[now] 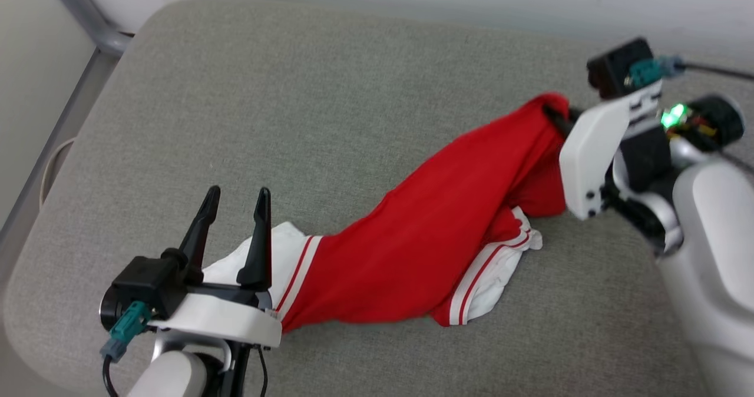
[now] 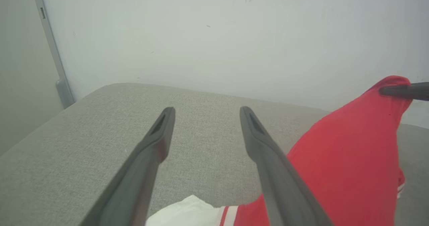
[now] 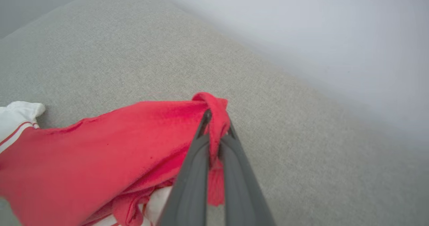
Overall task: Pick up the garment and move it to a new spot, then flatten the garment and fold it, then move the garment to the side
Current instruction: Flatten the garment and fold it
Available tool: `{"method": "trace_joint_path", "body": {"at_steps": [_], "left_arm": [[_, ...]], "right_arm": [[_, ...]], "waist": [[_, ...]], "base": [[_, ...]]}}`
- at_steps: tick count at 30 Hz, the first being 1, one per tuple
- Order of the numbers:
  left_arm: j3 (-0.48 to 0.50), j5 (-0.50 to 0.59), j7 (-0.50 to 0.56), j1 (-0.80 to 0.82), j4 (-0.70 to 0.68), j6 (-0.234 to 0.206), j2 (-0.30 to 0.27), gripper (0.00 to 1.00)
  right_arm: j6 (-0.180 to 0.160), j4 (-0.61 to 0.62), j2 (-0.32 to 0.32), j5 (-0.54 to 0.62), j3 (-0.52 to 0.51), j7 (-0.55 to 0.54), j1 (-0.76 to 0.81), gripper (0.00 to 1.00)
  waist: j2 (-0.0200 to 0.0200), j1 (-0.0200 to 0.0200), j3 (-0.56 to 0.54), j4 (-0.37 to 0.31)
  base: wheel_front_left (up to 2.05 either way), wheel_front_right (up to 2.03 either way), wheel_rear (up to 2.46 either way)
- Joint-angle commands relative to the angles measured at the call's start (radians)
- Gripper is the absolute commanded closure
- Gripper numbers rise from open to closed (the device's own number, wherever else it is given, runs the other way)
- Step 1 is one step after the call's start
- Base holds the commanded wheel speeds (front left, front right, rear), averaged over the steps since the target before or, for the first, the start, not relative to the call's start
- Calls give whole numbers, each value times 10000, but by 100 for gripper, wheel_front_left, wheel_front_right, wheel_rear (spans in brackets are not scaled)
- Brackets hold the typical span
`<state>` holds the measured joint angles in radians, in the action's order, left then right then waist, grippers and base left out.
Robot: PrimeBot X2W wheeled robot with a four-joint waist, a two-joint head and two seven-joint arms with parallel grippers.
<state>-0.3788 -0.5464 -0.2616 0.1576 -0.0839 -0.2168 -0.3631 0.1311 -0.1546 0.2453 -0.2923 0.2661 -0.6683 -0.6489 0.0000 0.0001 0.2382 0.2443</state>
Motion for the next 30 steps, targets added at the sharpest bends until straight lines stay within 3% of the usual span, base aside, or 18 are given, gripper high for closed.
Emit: {"method": "trace_joint_path", "body": {"at_steps": [1,4,11,20,21,23,24,25,30], "left_arm": [[35,63,-44,146,49,66,67,0],[109,202,-45,380,149,343,299,0],[442,493,-36,764,542,1002,961,0],[850,986,-37,893,1112,1701,1604,0],[874,1057,-37,880,1168,1751,1650,0],[921,1142,-37,792,1279,1839,1724,0],[956,1184,-37,722,1325,1866,1721,0],[995,1220,-37,681,1366,1893,1720,0],[1210,1393,-37,423,1536,1904,1652,0]], "right_arm": [[-7,-121,59,56,40,8,-256,100],[-10,-814,239,127,310,115,-1409,100],[-10,-3030,8,175,900,1097,-3507,100],[-10,-6161,-485,-109,1133,2684,-3660,100],[-10,-6422,-517,-170,1094,2938,-3566,96],[-10,-6904,-566,-185,1185,3437,-3342,69],[-10,-7107,-660,-329,1169,3649,-3247,8],[-10,-7285,-731,-418,1180,3871,-3179,0],[-8,-7763,-891,-627,1110,5514,-2863,0]], "waist": [[0,-1,195,139],[0,-1,537,349],[0,-1,1192,717],[0,-1,1324,818],[0,-1,1281,797],[0,-1,1129,722],[0,-1,1065,665],[0,-1,999,609],[0,-1,596,304]], "base": [[0,0,0],[0,0,0],[0,0,0],[0,0,0],[0,0,0],[0,0,0],[0,0,0],[0,0,0],[0,0,0]]}}
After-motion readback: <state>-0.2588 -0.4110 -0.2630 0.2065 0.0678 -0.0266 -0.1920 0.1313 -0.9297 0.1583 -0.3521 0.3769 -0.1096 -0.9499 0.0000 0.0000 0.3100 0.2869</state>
